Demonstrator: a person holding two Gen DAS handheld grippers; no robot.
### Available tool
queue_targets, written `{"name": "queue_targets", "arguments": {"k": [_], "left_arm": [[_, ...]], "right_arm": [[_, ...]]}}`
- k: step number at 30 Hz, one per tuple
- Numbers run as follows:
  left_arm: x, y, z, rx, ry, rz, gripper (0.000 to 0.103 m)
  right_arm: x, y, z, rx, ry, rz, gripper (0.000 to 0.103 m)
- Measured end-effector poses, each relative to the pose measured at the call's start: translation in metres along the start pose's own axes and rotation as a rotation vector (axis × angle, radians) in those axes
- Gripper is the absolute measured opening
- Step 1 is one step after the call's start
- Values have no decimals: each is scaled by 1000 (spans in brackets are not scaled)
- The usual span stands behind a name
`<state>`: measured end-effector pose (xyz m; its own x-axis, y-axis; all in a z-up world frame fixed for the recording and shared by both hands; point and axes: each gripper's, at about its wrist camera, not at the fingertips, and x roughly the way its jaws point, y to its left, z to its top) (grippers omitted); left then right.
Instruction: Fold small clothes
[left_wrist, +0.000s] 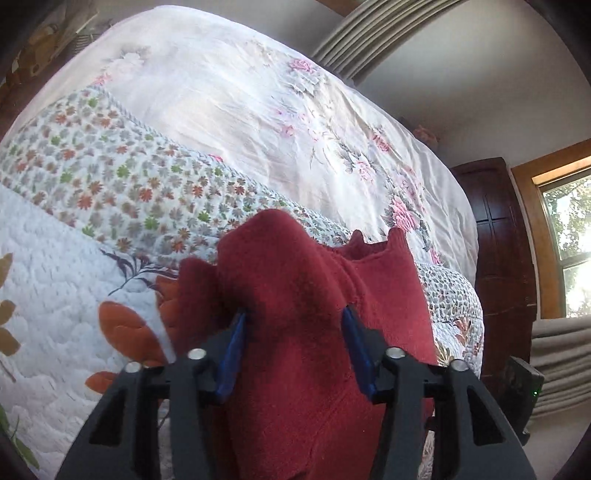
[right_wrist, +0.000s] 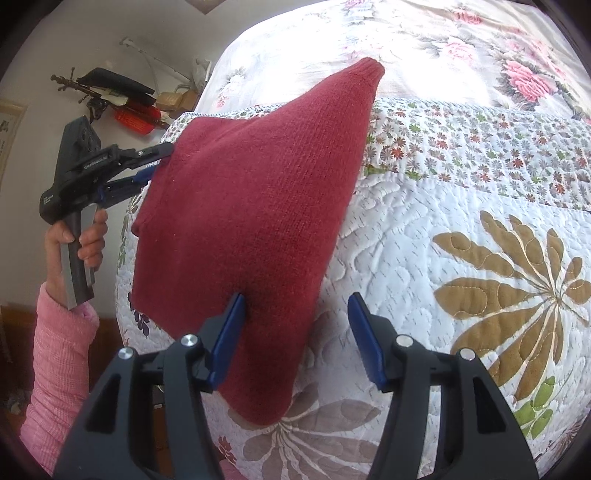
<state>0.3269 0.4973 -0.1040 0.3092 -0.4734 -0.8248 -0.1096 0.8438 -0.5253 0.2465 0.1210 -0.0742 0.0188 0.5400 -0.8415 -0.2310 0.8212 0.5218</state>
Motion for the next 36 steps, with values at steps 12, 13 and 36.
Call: {"name": "queue_targets", "arguments": {"k": [12, 13, 36], "left_arm": [[-2, 27, -39, -28, -130, 117, 9], [-2, 27, -39, -26, -133, 111, 9], [10, 29, -53, -177, 80, -178, 71]], "right_arm": [[12, 3, 1, -20, 11, 7, 61], [13, 3, 2, -18, 14, 6, 62], [18, -4, 41, 24, 7, 55, 71]]}}
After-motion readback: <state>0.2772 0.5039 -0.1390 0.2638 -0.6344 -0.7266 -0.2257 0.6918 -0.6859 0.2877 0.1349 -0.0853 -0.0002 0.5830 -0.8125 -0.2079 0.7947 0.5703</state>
